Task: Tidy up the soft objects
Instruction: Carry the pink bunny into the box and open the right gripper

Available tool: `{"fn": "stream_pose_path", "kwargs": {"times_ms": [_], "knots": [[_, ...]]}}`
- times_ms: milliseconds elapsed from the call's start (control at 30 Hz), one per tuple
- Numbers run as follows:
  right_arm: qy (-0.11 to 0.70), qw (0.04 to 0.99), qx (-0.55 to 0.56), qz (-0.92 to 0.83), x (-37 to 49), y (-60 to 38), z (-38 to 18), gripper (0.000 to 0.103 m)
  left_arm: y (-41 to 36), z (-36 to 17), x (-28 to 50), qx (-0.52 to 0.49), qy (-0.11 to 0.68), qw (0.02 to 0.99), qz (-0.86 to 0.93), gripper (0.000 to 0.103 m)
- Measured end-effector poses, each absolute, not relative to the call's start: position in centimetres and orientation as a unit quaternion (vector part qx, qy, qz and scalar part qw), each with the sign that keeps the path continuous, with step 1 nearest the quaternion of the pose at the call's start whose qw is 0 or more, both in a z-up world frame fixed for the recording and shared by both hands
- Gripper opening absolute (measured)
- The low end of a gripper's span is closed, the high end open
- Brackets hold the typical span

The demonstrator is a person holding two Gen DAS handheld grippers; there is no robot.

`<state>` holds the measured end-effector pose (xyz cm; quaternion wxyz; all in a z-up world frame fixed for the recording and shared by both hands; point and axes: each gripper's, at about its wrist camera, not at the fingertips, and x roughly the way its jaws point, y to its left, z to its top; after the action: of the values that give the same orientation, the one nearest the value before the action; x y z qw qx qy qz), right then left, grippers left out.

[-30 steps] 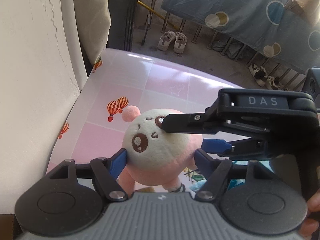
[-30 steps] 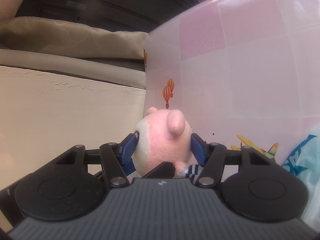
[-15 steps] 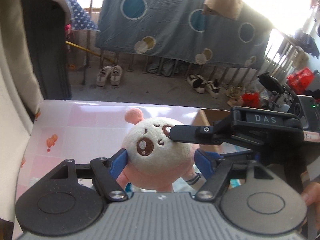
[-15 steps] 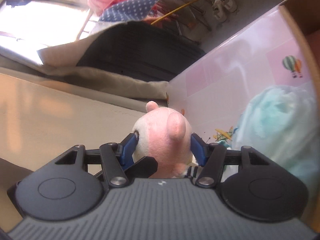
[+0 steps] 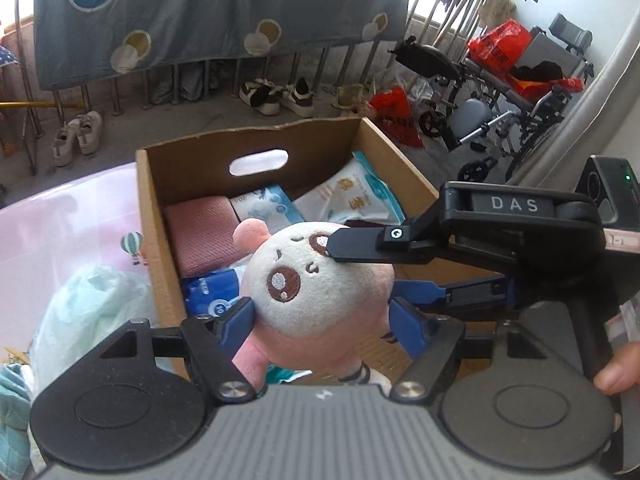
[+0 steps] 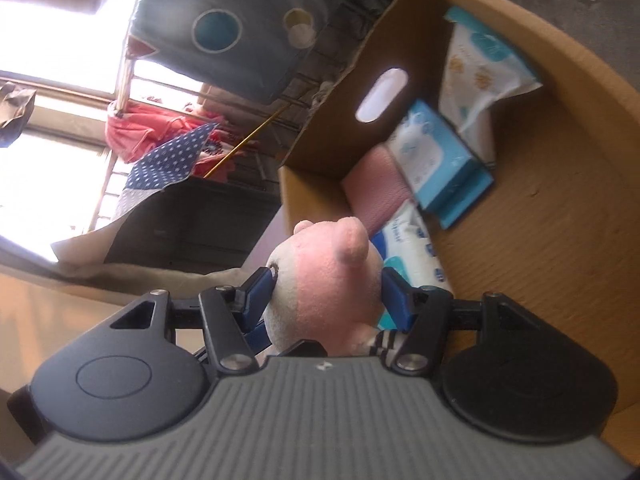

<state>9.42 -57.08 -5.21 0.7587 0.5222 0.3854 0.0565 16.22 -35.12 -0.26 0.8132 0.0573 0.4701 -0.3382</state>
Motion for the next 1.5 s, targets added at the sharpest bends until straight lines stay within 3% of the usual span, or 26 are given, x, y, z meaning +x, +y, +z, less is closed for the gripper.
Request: {"fn": "stream_pose_path", "kwargs": {"times_ms": [333, 567, 1000, 1100, 1200, 1500], "knots": [[0.404, 0.762, 0.507, 0.009, 12.3, -59.7, -10.6, 0.059, -39.1, -4.8, 18.7, 0.078, 0.511, 0.788, -0.335, 0.072], [0.412, 0.765, 0.495, -0.019, 13.5, -60.7, -12.3, 0.062, -39.6, -5.1, 18.8, 0.090, 0.516, 0.785, -0.332, 0.071], [0.429, 0.761, 0.481, -0.069, 12.5, -59.6, -12.0, 0.088, -34.0, -0.4, 17.1, 0.070, 0.474, 0.815, -0.326, 0.072], [0.436, 0.746, 0.496, -0.082, 11.9, -59.5, -12.6, 0.088, -32.3, 0.5, 16.7, 0.062, 0.468, 0.822, -0.319, 0.072], [0.442, 0.725, 0.518, -0.101, 11.9, -59.1, -14.0, 0.080, -30.7, 1.2, 16.4, 0.055, 0.465, 0.826, -0.313, 0.072], [0.354, 0.692, 0.612, -0.147, 11.2, -58.6, -15.6, 0.075, -26.5, 2.2, 15.6, 0.043, 0.457, 0.838, -0.295, 0.072]]}}
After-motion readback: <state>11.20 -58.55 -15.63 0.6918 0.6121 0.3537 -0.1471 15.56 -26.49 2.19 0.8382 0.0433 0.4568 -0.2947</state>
